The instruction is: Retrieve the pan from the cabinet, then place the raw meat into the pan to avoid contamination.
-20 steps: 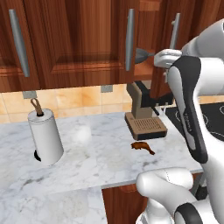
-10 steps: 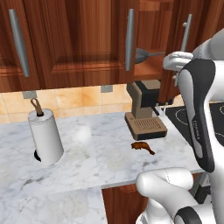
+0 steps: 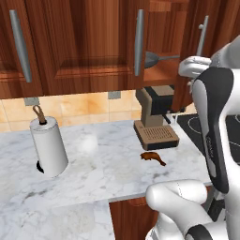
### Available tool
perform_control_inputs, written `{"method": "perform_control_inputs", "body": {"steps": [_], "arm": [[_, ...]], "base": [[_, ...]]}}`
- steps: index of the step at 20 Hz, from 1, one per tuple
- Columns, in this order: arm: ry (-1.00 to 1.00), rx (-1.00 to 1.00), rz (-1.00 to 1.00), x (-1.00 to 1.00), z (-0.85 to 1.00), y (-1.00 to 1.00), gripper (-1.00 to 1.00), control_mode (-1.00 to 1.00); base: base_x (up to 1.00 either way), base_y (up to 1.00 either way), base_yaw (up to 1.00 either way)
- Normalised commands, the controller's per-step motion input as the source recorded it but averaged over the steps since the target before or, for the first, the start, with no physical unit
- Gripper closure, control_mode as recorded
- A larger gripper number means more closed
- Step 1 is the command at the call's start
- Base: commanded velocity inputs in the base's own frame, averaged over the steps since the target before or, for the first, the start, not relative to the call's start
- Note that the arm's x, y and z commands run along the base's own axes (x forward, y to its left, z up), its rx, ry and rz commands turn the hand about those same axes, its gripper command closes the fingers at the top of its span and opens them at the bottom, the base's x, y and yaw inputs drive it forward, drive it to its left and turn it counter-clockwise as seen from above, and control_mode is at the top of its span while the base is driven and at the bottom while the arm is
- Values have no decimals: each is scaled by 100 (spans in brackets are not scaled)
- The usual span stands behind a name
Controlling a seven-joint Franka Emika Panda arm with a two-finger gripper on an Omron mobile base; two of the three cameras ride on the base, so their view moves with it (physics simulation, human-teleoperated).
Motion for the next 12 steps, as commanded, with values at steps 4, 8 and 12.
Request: {"method": "perform_control_inputs", "body": {"steps": [4,8,12], "arm": [[2,-6,-5,-22,11,12,-100,-100],[6,-11,-6,-19,13,26,-100,-100],[12,-18,-2,-12,10,46,-100,-100]], "base": [[0,0,0],[0,0,0],[0,0,0]]}}
